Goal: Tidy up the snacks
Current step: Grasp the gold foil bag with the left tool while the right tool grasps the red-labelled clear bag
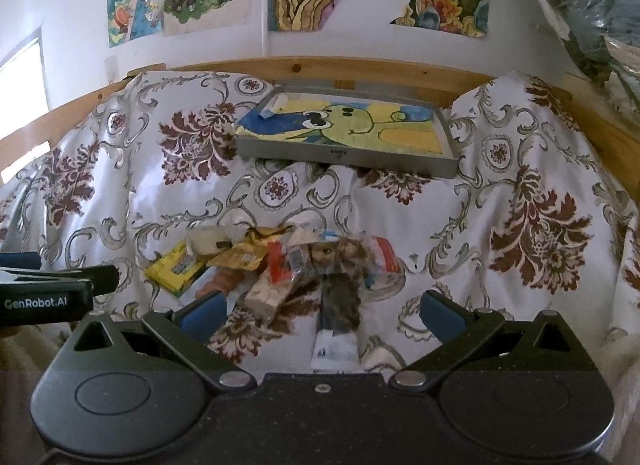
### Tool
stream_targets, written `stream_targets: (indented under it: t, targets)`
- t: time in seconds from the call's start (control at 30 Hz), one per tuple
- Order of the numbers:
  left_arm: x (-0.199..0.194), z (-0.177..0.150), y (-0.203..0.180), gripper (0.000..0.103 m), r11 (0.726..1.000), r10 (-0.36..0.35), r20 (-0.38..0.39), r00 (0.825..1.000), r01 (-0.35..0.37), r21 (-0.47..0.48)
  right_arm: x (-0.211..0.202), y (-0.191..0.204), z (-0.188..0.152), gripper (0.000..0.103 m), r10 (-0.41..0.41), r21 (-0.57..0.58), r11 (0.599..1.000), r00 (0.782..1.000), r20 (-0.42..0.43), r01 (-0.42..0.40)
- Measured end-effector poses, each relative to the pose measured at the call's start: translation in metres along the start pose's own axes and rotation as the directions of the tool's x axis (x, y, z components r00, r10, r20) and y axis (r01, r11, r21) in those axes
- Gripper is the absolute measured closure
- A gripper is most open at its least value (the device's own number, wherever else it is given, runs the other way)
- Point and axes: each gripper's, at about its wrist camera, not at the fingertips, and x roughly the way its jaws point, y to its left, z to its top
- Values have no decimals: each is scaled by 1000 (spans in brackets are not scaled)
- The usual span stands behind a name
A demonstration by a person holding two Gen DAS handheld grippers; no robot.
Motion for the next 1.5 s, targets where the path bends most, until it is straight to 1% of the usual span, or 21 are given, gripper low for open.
stream_targets:
  t: [0.2, 0.37, 0.47, 0.7, 0.83, 0.9, 0.97, 1.07, 1.17, 1.23, 1.3, 1.4, 1.5]
  targets:
    - [22, 24, -2, 0, 1000, -21, -22, 1000, 21, 19, 12, -10, 16, 1, 6, -21, 1000, 1000, 30, -6]
    - [50, 41, 1, 0, 996, -80, -92, 993, 84, 41, 20, -24, 28, 1, 32, 0, 999, 998, 62, -32]
    - [67, 47, 2, 0, 993, -108, -124, 986, 113, 33, 27, -27, 37, 1, 41, -18, 999, 997, 71, -39]
    - [97, 53, -8, 0, 984, -166, -143, 976, 173, 36, 61, -38, 58, 1, 55, -40, 998, 998, 5, -54]
    - [108, 55, -15, 0, 971, -223, -143, 964, 232, 53, 81, -40, 57, 1, 36, -47, 998, 998, -48, -38]
    - [113, 57, -19, 0, 965, -243, -143, 959, 255, 67, 92, -43, 57, 1, 56, -27, 998, 995, -78, -58]
    - [117, 57, -23, 0, 956, -266, -151, 952, 280, 82, 103, -47, 58, 1, 94, 15, 996, 988, -126, -92]
    - [124, 56, -30, 0, 943, -298, -172, 939, 317, 99, 118, -53, 59, 1, 159, 82, 986, 972, -170, -147]
    - [132, 54, -34, 1, 934, -316, -198, 928, 340, 107, 130, -56, 59, 4, 184, 136, 978, 962, -200, -159]
    - [135, 53, -36, 2, 931, -323, -215, 922, 350, 101, 139, -60, 58, 9, 201, 185, 970, 954, -224, -161]
    - [140, 52, -37, 5, 929, -331, -234, 914, 359, 90, 147, -65, 57, 12, 241, 249, 952, 938, -250, -179]
    - [148, 53, -37, 9, 925, -348, -256, 902, 375, 66, 161, -72, 54, 13, 292, 346, 919, 914, -282, -187]
    - [153, 53, -39, 13, 918, -363, -271, 891, 391, 56, 171, -75, 55, 14, 299, 398, 902, 907, -297, -167]
